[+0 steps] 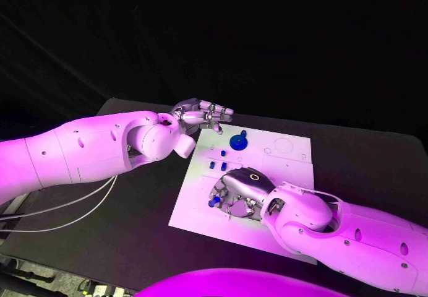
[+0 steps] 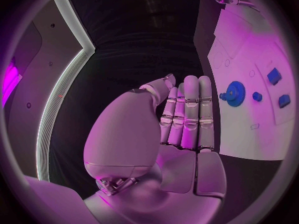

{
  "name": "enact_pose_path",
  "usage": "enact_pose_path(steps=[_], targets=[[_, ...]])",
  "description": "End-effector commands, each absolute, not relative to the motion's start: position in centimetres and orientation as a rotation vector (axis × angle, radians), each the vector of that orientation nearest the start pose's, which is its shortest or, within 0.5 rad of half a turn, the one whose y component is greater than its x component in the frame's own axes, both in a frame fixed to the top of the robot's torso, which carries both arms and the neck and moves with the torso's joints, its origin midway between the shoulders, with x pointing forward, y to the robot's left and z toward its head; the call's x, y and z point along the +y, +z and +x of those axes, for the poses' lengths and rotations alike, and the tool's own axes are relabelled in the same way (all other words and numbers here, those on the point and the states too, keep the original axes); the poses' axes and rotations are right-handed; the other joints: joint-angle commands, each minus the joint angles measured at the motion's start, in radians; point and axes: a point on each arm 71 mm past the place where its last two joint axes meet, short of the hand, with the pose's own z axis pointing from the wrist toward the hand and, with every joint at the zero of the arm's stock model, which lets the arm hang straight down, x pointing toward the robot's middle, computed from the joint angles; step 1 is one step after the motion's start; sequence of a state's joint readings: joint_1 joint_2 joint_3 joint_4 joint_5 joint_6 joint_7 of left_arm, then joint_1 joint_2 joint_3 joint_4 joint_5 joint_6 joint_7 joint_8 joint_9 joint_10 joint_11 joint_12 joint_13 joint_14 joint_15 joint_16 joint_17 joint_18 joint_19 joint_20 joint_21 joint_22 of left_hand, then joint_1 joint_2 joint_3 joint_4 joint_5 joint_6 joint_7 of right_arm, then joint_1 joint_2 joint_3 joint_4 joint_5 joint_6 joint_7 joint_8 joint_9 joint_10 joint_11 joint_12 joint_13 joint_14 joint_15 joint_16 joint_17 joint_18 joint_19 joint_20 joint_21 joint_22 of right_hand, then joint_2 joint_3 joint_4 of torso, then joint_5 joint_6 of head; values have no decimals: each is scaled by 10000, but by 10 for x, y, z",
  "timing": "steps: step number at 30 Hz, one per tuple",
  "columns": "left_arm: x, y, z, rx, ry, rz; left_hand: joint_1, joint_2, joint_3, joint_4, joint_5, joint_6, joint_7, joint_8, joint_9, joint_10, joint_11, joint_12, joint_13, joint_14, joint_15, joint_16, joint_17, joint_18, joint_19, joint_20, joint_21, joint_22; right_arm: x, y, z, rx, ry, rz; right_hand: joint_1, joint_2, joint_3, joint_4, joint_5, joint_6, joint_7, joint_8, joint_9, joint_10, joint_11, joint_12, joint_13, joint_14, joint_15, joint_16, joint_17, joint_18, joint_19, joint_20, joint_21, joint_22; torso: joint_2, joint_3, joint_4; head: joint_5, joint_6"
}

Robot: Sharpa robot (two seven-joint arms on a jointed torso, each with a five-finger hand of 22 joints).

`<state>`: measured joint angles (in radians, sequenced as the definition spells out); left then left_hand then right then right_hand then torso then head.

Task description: Assemble the parts on the task board

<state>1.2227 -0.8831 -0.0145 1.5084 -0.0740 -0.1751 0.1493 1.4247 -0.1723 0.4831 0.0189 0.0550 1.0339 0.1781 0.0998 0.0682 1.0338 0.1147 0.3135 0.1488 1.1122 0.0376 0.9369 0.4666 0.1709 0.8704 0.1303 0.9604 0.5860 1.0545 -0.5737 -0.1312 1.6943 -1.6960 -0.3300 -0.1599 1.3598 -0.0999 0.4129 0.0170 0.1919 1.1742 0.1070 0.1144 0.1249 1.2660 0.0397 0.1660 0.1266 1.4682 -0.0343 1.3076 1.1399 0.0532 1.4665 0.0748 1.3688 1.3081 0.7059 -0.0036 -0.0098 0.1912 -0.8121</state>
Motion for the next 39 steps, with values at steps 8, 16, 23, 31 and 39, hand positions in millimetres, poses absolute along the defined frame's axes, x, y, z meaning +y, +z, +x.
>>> enact_pose_path(steps=[8,16,23,31,39], targets=[[223,-173,494,16728,-15024,-11134,21,97,-65,-10,-24,-83,-8,30,-2,-60,-8,55,15,-33,7,63,-9,129,60,24,-66,-9,-25,-243,368,16720,9600,-5582,57,58,41,2,44,68,17,48,262,-66,24,-25,-1,330,2,36,10,-57,35,-25,-14,1625,7,2,3,2,-19],[224,-173,494,16725,-15010,-11142,21,97,-65,-10,-24,-83,-8,30,-2,-60,-8,55,15,-33,7,63,-9,129,60,24,-66,-9,-22,-245,368,16855,9488,-5709,32,49,44,2,45,66,23,46,269,-56,32,-36,3,330,8,39,9,-55,30,-21,-25,1622,2,-4,-3,-7,-27],[223,-173,494,16738,-15026,-11135,21,97,-65,-10,-24,-83,-8,30,-2,-60,-8,55,15,-33,7,63,-9,129,60,24,-66,-9,-17,-246,368,16998,9252,-5839,-217,-121,4,59,-12,-258,157,-153,223,-225,137,-205,-17,302,88,-12,-97,-33,-23,34,-139,1584,-8,-8,5,-36,-17],[224,-173,493,16751,-15011,-11145,21,97,-65,-10,-24,-83,-8,30,-2,-60,-8,55,15,-33,7,63,-9,129,60,24,-66,-9,-17,-246,370,16995,9030,-5725,-366,-241,-19,94,97,-542,262,-358,161,-210,197,-224,16,284,140,-41,-167,-16,-57,87,-218,1559,-4,-4,3,-38,-17],[225,-173,493,16747,-14997,-11153,21,97,-65,-10,-24,-83,-8,30,-2,-60,-8,55,15,-33,7,63,-9,129,60,24,-66,-9,-17,-244,369,16794,9142,-5590,-471,-364,-18,110,128,-1001,226,-548,45,-175,179,-226,66,280,142,-27,-175,-13,-52,114,-223,1572,-2,2,-3,-47,-7]])
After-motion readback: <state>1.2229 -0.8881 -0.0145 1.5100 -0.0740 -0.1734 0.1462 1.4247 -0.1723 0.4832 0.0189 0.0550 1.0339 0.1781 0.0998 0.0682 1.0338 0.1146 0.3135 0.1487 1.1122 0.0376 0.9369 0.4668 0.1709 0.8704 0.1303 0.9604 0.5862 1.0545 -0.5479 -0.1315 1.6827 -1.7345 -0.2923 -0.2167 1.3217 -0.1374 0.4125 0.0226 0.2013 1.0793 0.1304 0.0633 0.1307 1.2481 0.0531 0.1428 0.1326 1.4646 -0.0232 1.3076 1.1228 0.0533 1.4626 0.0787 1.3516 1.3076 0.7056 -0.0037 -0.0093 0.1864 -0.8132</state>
